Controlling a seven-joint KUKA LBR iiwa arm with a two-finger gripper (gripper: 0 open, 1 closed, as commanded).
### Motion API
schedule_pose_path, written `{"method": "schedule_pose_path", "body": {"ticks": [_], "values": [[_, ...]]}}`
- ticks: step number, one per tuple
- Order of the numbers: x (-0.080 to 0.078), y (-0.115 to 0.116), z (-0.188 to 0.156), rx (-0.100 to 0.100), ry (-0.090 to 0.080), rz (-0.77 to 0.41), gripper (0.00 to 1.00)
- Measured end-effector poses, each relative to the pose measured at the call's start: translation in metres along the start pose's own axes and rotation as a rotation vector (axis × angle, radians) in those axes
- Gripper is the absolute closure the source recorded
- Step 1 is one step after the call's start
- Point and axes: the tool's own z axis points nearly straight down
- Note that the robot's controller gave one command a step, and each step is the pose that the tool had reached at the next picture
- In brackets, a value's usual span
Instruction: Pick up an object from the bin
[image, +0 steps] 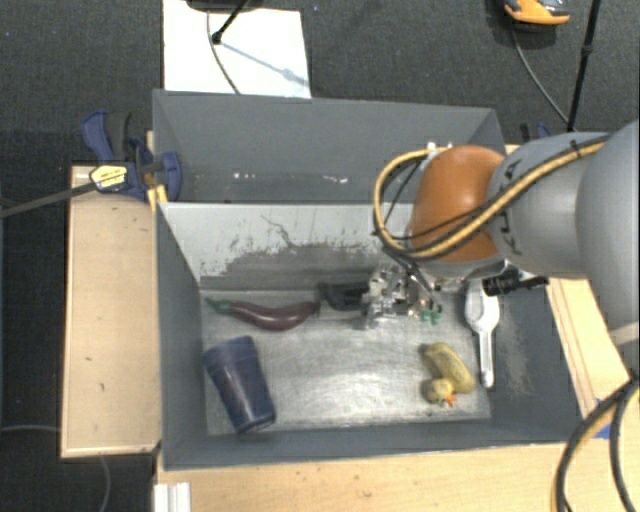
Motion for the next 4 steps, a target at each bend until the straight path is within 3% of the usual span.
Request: {"method": "schedule_pose_path", "body": {"ticks": [1,2,3,4], "values": [[0.000,0.000,0.000,0.000,0.000,0.001,1.00],[0.012,0.002,-0.045,0.009,0.034,0.035,1.00],[0.008,0.005,-0.083,0.008,0.025,0.035,1.00],[0.016,0.004,-0.069,0.008,0.028,0.046,1.00]]}}
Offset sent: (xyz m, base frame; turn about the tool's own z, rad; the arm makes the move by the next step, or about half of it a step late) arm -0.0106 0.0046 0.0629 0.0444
